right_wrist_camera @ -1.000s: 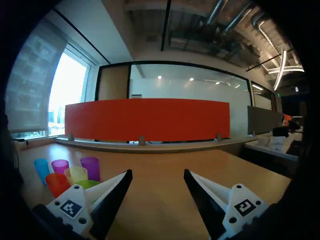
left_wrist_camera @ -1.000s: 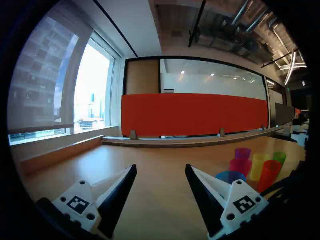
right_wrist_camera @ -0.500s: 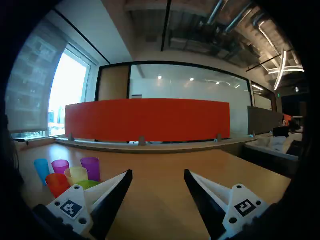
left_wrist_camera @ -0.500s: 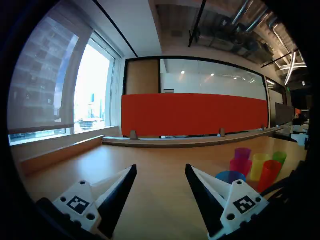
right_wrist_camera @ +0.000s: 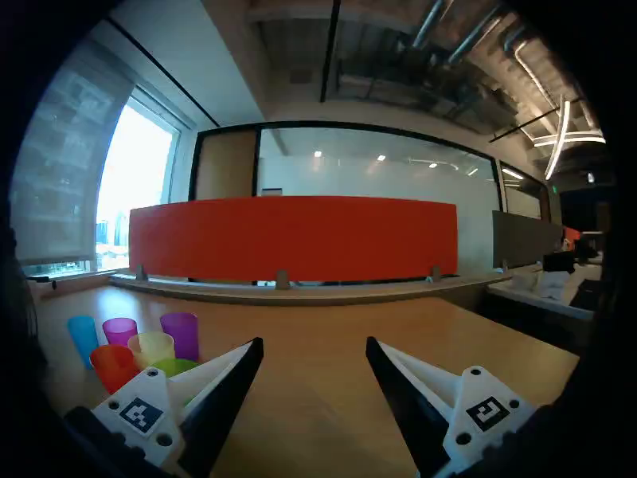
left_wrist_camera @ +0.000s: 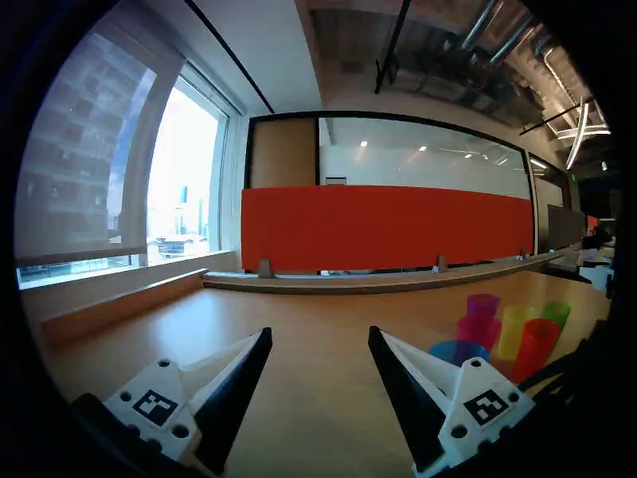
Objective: Pour water
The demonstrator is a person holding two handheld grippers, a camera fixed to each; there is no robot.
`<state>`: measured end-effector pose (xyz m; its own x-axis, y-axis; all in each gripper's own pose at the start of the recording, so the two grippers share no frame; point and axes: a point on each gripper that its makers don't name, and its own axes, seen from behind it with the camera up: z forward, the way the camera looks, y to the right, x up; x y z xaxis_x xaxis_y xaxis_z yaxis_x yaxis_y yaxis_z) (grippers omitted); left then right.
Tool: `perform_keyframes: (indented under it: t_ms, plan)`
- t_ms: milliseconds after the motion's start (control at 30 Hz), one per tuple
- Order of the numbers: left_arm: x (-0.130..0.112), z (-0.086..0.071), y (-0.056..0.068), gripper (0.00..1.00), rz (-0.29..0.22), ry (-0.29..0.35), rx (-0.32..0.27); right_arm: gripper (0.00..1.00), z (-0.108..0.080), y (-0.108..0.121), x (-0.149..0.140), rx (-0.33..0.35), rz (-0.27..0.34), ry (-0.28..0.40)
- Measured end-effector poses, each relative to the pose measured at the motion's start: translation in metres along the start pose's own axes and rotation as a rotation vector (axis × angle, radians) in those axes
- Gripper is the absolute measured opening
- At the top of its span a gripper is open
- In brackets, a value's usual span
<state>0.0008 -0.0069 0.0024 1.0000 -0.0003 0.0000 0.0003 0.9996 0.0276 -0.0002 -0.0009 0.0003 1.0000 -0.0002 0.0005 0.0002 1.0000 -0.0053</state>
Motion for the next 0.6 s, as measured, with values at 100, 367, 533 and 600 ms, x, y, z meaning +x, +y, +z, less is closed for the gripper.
perform_keyframes:
  t_ms: [100,367,533,600]
  plan:
    - [-0.0001,-0.0001,0.0001,0.89,0.0,0.0,0.0,1.0,-0.0001,0.0,0.0001,0.0,0.0,0.0]
    - [0.0009,-0.0002,0.0002,0.89,0.0,0.0,0.0,1.0,0.0,0.0004,-0.0003,0.0,0.0,0.0]
    - [0.0013,-0.0004,0.0003,0.89,-0.001,0.0,0.0,1.0,0.0001,0.0002,-0.0001,0.0,0.0,0.0]
    - [0.0015,-0.0004,0.0,0.9,-0.001,0.0,0.0,1.0,0.0,0.0001,0.0001,0.0,0.0,0.0]
